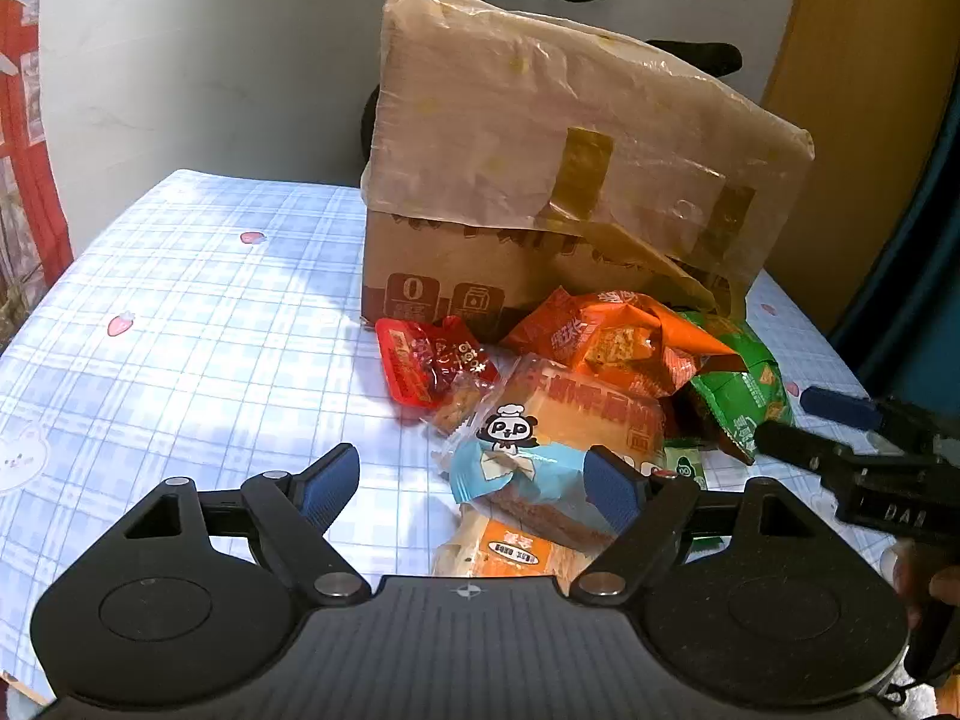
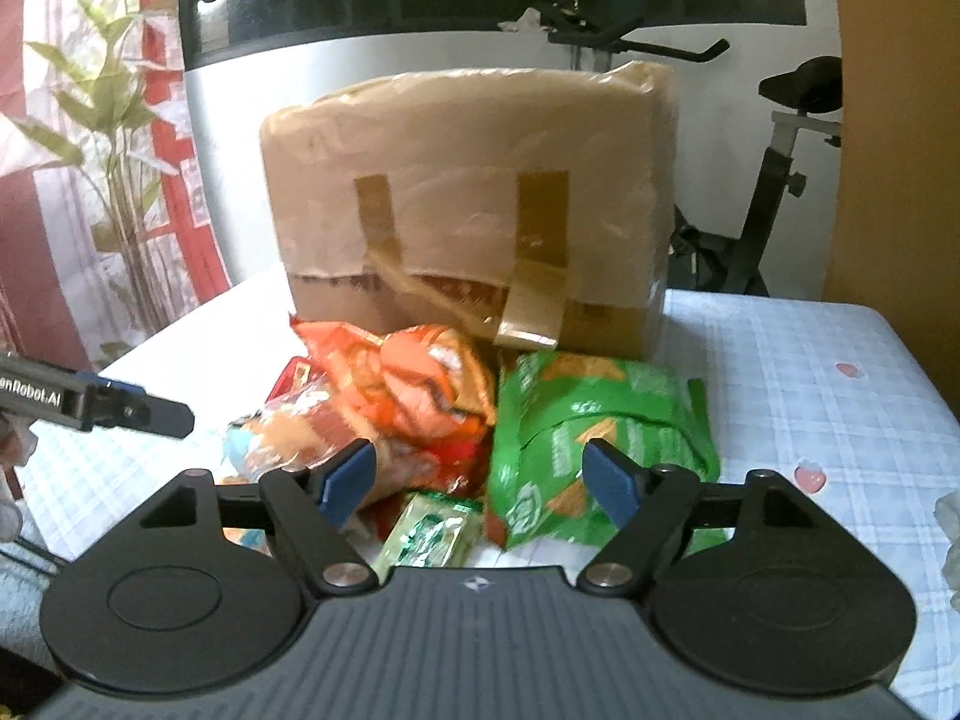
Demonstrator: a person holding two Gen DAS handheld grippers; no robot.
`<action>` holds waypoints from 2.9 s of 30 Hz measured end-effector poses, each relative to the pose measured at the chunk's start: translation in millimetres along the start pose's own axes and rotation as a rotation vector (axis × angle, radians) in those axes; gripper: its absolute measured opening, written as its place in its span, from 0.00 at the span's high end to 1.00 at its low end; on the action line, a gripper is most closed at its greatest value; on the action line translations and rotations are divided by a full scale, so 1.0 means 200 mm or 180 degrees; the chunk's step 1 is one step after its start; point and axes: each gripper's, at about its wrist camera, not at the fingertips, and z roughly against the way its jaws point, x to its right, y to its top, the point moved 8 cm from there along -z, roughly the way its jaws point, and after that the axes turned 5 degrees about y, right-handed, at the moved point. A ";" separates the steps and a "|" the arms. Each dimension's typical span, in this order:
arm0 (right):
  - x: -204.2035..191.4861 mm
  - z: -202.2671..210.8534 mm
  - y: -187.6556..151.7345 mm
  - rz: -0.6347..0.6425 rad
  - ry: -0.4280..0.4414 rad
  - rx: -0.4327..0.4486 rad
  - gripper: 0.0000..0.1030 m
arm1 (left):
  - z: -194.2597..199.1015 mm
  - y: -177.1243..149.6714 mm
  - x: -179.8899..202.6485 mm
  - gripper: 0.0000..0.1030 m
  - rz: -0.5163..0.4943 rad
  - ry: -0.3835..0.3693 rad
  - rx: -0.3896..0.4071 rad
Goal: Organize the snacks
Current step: 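Bring both open tools back to the snack pile, then grasp the orange bar with the left tool while the right tool reaches the small green packet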
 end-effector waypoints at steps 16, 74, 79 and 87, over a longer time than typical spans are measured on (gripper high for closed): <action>-0.18 -0.14 -0.20 0.0563 0.0019 -0.0479 0.41 | -0.09 -0.19 0.02 0.33 0.0268 -0.0192 -0.0513; -0.10 -0.28 -0.24 0.0288 -0.0020 -0.0582 0.54 | -0.31 -0.11 -0.25 0.33 -0.0097 0.0379 -0.0645; -0.09 -0.27 -0.25 0.0307 -0.0038 -0.0480 0.54 | -0.28 -0.14 -0.25 0.37 -0.0013 0.0584 -0.0434; -0.10 -0.26 -0.26 0.0338 -0.0042 -0.0447 0.54 | -0.18 -0.13 -0.28 0.63 0.0144 0.0647 -0.0189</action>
